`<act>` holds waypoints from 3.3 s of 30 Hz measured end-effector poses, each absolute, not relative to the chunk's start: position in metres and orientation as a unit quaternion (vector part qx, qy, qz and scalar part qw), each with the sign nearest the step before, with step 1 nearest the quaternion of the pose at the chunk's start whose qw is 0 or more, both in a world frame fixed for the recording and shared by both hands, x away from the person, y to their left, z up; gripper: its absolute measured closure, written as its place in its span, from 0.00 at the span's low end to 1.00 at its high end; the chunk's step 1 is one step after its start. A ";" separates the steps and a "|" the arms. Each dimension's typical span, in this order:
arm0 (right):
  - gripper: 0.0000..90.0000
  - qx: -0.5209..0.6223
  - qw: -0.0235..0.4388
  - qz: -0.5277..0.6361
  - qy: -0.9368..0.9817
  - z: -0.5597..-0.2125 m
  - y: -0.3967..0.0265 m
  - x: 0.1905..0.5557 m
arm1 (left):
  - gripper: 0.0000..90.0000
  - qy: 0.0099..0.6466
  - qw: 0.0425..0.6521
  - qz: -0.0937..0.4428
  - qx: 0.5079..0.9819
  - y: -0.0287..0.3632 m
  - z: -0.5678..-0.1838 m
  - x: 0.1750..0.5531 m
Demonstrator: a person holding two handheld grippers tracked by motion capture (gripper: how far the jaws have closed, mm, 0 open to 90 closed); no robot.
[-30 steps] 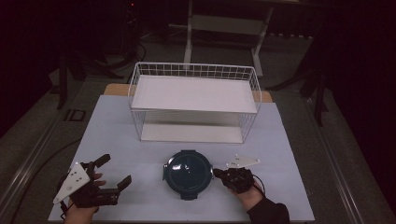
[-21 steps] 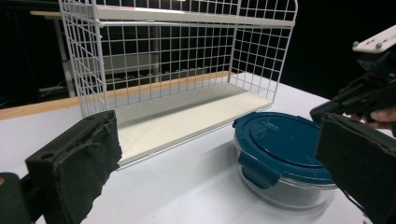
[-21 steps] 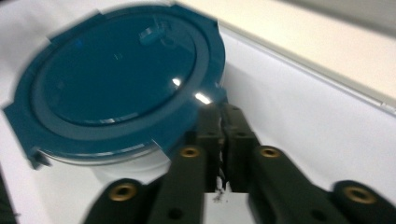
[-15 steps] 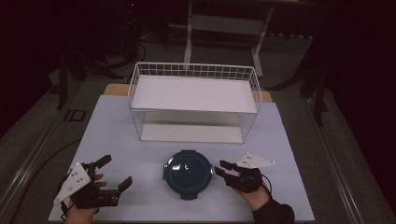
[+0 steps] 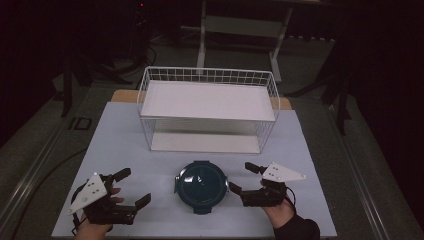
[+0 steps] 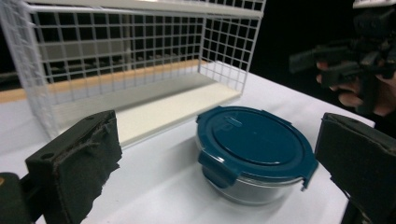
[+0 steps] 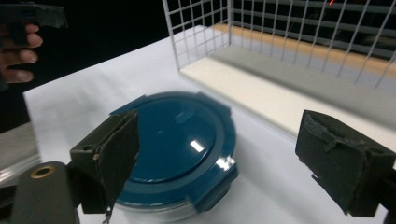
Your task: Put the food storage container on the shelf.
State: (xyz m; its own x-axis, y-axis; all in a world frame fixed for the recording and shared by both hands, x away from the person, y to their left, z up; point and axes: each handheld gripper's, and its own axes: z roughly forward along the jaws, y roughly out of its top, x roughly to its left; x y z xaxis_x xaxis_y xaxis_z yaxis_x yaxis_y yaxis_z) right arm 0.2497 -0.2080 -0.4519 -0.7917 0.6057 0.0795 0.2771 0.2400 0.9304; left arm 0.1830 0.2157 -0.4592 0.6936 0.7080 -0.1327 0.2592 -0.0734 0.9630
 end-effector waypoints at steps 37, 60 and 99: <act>0.11 0.281 0.153 0.548 0.773 -0.448 -0.199 0.241 | 0.07 0.500 0.482 -0.129 0.708 0.164 -0.510 0.277; 0.12 0.294 0.123 0.537 0.781 -0.453 -0.199 0.246 | 0.56 0.547 0.439 -0.253 0.666 0.167 -0.524 0.290; 0.61 0.429 -0.196 0.486 0.735 -0.511 -0.208 0.278 | 0.62 0.478 0.479 -0.160 0.719 0.162 -0.507 0.253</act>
State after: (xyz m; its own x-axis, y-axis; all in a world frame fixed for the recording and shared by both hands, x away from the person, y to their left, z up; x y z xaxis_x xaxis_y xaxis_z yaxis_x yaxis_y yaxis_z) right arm 0.2780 -0.2081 -0.5108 -0.5544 0.4409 0.7059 0.8221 0.1583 0.5468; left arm 0.2526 0.1616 -0.5069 0.4916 0.5344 -0.6876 0.8403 -0.0838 0.5357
